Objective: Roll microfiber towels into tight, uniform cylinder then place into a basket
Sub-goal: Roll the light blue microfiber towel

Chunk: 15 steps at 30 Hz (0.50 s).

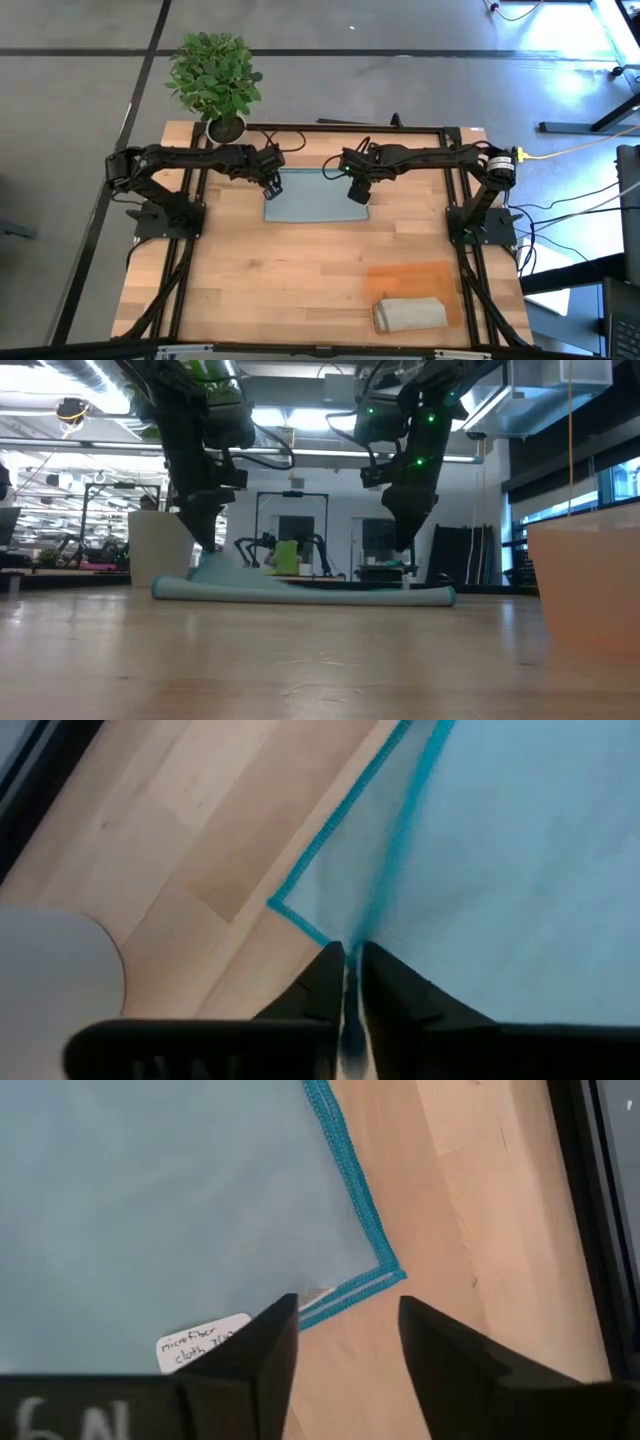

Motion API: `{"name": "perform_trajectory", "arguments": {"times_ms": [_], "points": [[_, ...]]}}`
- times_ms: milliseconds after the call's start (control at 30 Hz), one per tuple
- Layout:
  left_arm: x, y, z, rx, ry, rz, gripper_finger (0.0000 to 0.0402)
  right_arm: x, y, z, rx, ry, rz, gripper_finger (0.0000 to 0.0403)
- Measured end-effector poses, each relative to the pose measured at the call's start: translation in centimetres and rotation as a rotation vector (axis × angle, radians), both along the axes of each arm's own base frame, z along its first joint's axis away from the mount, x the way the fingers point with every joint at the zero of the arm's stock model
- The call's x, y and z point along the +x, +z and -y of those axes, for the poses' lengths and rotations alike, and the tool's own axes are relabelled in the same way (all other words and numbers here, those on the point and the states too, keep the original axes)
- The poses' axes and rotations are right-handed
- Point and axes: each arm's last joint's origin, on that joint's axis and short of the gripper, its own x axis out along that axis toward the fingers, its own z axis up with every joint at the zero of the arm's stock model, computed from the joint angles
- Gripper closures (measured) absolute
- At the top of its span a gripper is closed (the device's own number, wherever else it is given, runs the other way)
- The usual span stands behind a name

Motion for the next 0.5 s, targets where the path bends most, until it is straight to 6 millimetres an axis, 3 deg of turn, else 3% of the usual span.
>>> {"name": "perform_trajectory", "arguments": {"times_ms": [300, 500], "points": [[-0.1, -0.1, -0.6, -0.007, 0.045, 0.013, 0.0309, 0.1, 0.0, -0.1, 0.041, 0.012, 0.013, 0.0194], [0.5, -0.4, 0.8, -0.199, -0.064, 0.099, 0.0315, 0.6, -0.1, -1.7, 0.395, 0.056, 0.121, 0.0193]]}}
